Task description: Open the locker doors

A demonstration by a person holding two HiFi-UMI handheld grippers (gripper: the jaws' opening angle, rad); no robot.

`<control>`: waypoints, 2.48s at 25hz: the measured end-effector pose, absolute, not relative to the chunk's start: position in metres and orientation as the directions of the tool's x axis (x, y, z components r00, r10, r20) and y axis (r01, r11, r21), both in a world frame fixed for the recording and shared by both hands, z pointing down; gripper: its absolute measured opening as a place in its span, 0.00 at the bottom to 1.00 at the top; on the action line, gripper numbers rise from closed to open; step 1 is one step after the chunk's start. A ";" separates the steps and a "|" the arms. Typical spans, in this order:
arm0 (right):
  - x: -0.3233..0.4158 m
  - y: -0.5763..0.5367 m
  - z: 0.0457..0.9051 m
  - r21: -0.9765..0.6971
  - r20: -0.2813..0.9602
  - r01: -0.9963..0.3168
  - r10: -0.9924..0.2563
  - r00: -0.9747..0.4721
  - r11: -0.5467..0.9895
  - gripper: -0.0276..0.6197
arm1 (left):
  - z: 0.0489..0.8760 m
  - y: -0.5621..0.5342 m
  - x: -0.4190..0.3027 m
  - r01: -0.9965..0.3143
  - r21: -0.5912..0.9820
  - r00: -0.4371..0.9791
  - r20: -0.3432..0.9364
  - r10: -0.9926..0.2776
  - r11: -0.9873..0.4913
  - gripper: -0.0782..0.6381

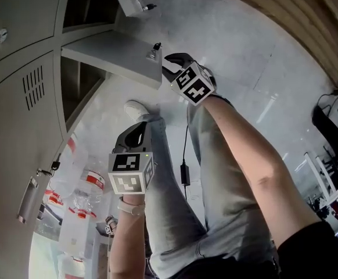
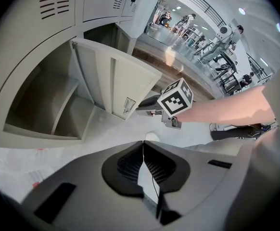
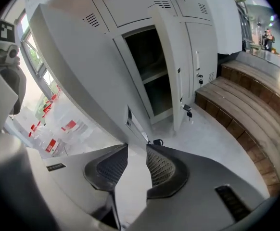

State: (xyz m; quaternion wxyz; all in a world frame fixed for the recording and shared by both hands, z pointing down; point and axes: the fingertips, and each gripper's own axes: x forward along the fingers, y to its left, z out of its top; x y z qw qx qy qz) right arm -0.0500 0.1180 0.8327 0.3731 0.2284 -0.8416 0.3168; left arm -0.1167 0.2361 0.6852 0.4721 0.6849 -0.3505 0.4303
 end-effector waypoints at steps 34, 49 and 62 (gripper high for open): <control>0.029 0.040 0.615 -0.356 0.725 -0.730 -0.321 -0.610 0.583 0.11 | 0.555 0.147 -0.071 -0.884 0.345 0.437 0.850 -0.295 -0.315 0.13; 0.025 0.014 0.368 -0.307 0.583 -0.664 -0.417 -0.697 0.682 0.10 | 0.356 0.076 -0.068 -0.895 0.293 0.440 0.703 -0.559 -0.335 0.13; 0.014 0.020 0.161 -0.215 0.386 -0.580 -0.478 -0.789 0.786 0.10 | 0.172 0.062 -0.054 -0.900 0.172 0.427 0.529 -0.733 -0.401 0.13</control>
